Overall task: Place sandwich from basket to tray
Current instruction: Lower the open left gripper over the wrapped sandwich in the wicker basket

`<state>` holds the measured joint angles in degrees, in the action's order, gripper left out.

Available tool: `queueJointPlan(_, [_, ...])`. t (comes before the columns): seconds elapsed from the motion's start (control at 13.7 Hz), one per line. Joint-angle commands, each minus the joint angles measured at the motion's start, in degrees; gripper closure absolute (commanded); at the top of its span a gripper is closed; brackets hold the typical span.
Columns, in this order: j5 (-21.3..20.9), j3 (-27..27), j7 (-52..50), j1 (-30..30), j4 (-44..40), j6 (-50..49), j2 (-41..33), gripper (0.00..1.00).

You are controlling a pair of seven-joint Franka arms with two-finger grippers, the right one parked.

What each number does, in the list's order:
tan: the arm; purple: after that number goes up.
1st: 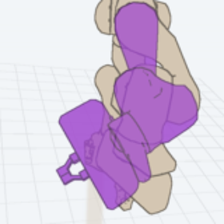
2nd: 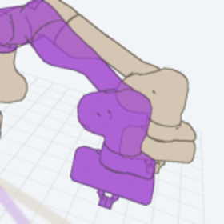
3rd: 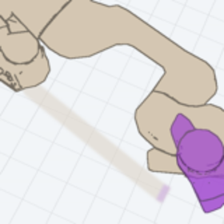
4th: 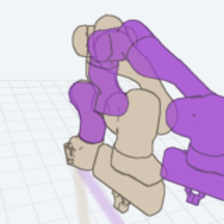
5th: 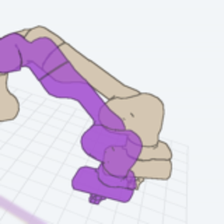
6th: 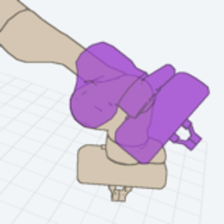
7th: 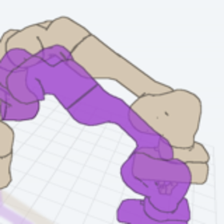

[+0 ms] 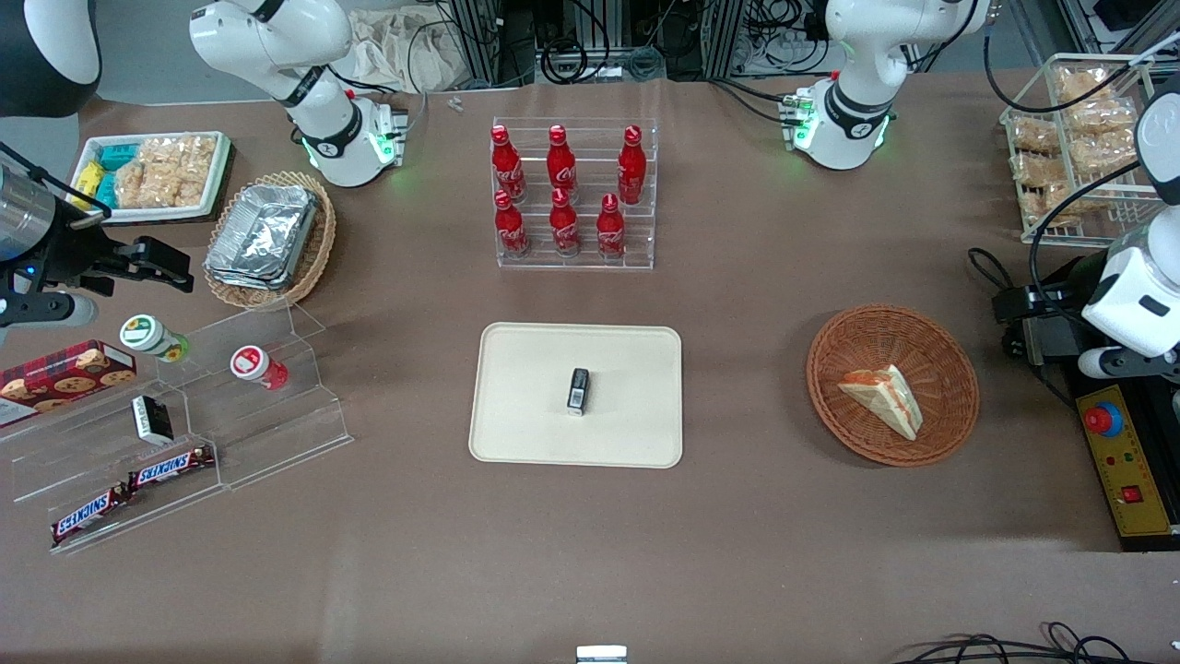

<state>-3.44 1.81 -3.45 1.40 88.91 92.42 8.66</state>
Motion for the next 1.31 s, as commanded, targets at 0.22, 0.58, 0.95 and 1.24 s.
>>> queueJointPlan(0.22, [0.71,0.38,0.9,0.18,-1.64,-0.49,1.18,0.0])
queueJointPlan(0.58, [0.27,0.3,0.99,0.45,5.8,4.22,2.59,0.0])
queueJointPlan(0.95, [2.37,0.21,-5.03,0.71,13.56,15.31,6.71,0.0])
queueJointPlan(1.24, [2.73,0.65,-25.77,-0.86,18.47,26.64,8.83,0.0])
